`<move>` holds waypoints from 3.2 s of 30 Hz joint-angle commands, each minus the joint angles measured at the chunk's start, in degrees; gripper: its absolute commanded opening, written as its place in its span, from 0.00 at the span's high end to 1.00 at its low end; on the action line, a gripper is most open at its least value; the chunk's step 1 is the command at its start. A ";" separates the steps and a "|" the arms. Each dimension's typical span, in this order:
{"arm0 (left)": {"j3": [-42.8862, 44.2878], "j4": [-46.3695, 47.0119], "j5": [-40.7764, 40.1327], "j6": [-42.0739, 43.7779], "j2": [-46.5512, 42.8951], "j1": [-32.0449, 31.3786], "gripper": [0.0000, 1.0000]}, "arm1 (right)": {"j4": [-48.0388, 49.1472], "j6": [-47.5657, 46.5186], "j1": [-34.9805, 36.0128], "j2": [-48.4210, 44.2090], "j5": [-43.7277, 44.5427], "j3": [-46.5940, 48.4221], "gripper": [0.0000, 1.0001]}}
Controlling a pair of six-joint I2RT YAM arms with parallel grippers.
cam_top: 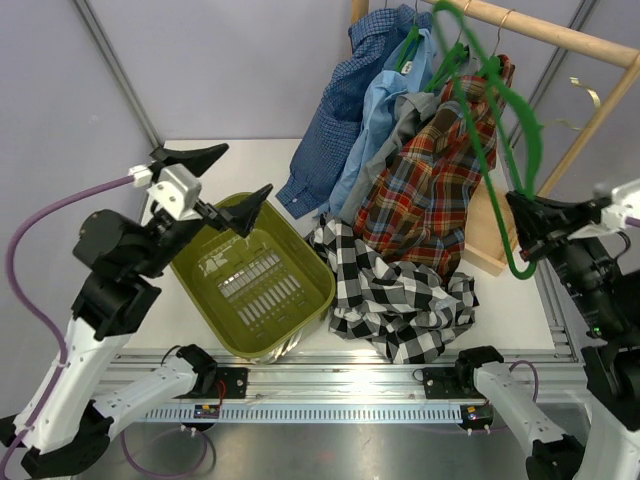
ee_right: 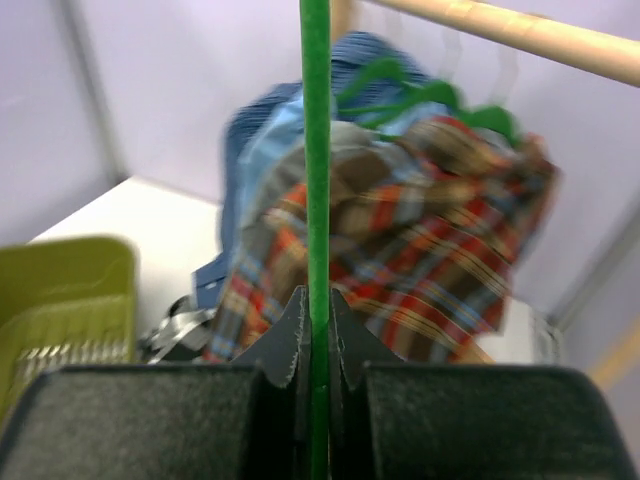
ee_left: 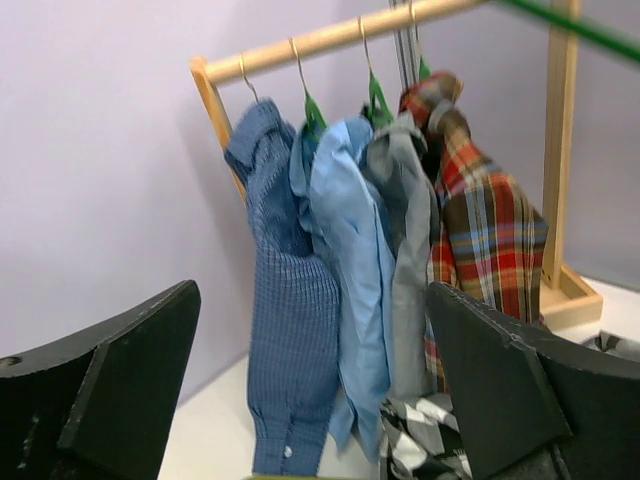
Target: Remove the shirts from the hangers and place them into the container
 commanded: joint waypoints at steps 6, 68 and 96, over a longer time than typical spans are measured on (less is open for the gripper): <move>-4.33 6.98 -1.48 -4.16 2.65 0.17 0.01 | -4.59 12.47 -7.04 -10.24 19.36 -7.64 1.00; -15.06 -1.54 21.29 -11.37 0.19 0.09 0.01 | -4.68 20.21 -19.97 40.20 25.17 13.88 0.95; -5.21 -8.14 -9.55 16.04 38.58 -34.81 0.01 | -9.78 -13.37 -19.97 8.74 -9.81 -17.67 0.00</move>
